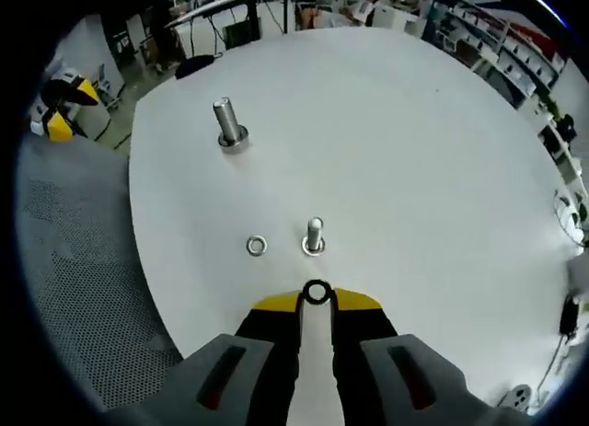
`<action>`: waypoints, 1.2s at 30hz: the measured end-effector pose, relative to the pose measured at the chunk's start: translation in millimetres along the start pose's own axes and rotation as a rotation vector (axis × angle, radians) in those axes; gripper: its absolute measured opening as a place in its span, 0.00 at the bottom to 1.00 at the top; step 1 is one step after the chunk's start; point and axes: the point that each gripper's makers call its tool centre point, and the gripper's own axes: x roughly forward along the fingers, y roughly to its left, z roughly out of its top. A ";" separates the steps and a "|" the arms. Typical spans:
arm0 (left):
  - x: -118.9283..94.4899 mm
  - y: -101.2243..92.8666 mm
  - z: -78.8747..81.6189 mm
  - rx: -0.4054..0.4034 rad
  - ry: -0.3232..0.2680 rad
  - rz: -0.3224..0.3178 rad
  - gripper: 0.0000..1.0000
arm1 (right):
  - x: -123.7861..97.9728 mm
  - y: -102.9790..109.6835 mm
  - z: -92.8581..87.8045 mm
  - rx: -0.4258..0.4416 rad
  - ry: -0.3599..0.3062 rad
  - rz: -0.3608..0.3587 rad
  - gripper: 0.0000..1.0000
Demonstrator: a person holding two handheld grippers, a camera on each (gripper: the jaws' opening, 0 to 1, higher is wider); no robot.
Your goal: Place the washer onto the threaded stud by aligning its center hole with the stud, sliding it down to the base, and recovering from edge contact or off-axis alignment until the washer reaches the visible bottom stop.
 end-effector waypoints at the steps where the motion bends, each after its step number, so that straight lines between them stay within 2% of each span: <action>1: 0.0 -0.1 0.3 -0.001 -0.002 0.000 0.28 | -0.8 -0.1 2.6 -0.002 -0.007 0.000 0.13; 7: -0.2 -0.6 0.4 0.002 -0.002 -0.002 0.28 | -3.9 2.6 23.0 -0.009 -0.060 -0.003 0.13; 15: -0.8 0.1 1.1 -0.001 -0.008 0.001 0.28 | -7.5 6.8 35.0 -0.043 -0.099 -0.024 0.13; 26: -1.1 0.4 1.6 0.001 -0.009 0.003 0.28 | -2.9 4.7 41.4 -0.067 -0.093 -0.026 0.13; 36: -0.9 2.6 2.2 -0.004 -0.013 0.008 0.28 | 6.3 0.5 38.0 -0.071 -0.065 -0.015 0.13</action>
